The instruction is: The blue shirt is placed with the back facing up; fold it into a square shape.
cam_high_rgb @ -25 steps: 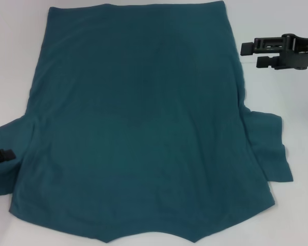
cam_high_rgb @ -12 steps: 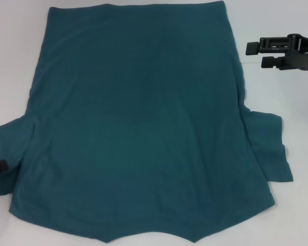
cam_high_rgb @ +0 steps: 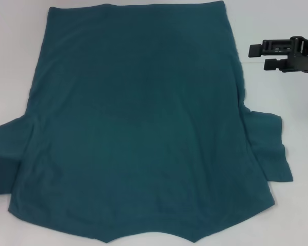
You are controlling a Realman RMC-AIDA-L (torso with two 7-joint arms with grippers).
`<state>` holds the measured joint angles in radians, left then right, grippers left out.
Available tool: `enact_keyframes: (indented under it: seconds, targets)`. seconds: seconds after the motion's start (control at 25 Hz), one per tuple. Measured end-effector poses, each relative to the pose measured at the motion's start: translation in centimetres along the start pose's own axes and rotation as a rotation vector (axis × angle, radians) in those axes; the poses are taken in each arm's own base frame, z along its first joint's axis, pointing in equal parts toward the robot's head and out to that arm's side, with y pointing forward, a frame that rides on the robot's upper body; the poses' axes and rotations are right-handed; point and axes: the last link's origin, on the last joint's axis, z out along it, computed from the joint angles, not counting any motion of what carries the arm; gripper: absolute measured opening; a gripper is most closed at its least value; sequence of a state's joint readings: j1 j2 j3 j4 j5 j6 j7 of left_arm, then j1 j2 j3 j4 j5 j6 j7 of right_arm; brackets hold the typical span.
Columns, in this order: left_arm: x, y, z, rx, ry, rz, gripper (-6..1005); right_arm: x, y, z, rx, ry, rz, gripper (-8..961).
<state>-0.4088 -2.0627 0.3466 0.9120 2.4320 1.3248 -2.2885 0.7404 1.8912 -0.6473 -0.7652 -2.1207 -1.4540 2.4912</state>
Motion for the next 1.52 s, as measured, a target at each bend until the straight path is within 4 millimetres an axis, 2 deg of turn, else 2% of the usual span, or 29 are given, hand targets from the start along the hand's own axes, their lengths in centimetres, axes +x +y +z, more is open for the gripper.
enact_keyframes:
  seconds: [0.4, 0.56, 1.16, 1.36, 1.52]
  targets:
    - [2.6, -0.2, -0.8, 0.154, -0.020, 0.068, 1, 0.1, -0.2, -0.2, 0.002, -0.004, 0.004, 817]
    - [3.0, -0.2, -1.0, 0.172, -0.016, 0.073, 1, 0.0, -0.2, -0.2, 0.003, -0.004, 0.004, 816]
    - [7.1, 0.7, -2.1, 0.285, -0.026, 0.164, 2, -0.1, -0.1, -0.2, 0.004, -0.003, 0.001, 811]
    - [7.5, 1.9, -2.2, 0.255, -0.048, 0.175, 2, 0.0, -0.2, -0.2, 0.005, -0.002, 0.002, 809]
    - [8.0, 3.8, -2.3, 0.211, -0.072, 0.178, 2, 0.0, -0.1, -0.2, 0.004, -0.002, 0.002, 808]
